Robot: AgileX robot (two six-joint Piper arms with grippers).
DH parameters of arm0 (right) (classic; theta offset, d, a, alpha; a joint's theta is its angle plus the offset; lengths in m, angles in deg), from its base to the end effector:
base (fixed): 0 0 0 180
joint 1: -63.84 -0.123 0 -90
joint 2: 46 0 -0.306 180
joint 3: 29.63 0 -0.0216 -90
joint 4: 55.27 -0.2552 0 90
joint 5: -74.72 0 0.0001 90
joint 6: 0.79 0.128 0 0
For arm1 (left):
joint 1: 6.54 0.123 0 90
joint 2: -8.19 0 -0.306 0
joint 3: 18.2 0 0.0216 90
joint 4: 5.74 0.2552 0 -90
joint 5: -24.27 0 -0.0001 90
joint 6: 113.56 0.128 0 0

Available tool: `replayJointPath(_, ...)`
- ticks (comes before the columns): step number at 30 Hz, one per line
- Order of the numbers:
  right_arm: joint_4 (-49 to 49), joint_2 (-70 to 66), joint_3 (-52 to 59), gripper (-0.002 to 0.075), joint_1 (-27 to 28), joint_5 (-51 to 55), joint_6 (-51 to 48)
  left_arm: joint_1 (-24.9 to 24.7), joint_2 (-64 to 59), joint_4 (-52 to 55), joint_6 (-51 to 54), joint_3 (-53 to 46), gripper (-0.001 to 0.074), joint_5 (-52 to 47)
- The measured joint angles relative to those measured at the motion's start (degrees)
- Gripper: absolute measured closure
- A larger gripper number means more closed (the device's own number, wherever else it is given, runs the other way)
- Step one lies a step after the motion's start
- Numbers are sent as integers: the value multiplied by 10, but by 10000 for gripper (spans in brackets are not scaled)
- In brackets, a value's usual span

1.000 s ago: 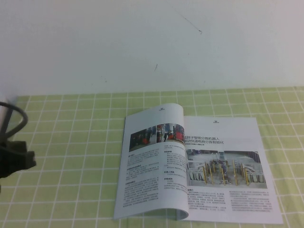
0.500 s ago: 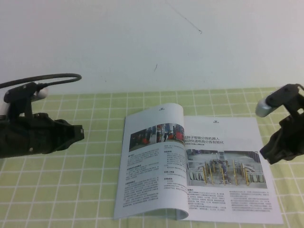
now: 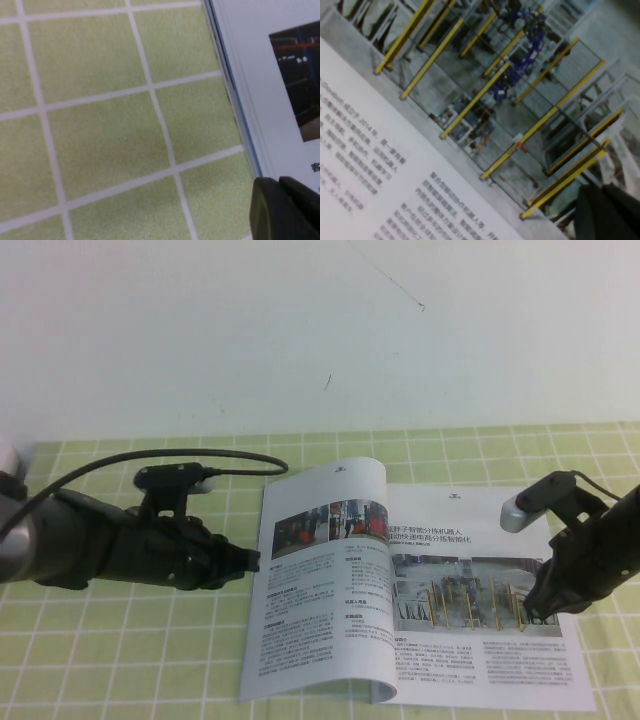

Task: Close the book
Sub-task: Close the open book

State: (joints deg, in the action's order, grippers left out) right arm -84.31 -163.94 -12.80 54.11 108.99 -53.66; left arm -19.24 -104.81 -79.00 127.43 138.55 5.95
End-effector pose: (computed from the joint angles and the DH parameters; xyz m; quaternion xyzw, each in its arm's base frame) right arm 0.3591 0.0971 0.1097 -0.3359 0.9235 0.1151 0.1449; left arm 0.3693 -0.1228 0.1395 0.0603 0.9330 -0.2084 0.2870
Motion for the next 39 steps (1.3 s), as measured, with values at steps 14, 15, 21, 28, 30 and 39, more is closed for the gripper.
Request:
replayJointPath(14,-16,-2,-2,729,0,0,-2,-93,-37,-68,5,14,738,-16)
replayJointPath(15,-18,-2,-2,729,0,0,-2,-100,-38,-85,13,14,738,-18)
replayJointPath(21,-28,-2,-2,729,0,0,-2,-122,-39,-223,104,14,738,-135)
replayJointPath(28,11,29,-2,729,0,-12,12,-122,-41,-237,132,62,738,-257)
replayJointPath(30,35,55,-2,729,0,-14,26,-122,-41,-237,135,83,738,-277)
replayJointPath(39,53,113,-2,729,0,18,48,-92,11,-61,41,117,738,-197)
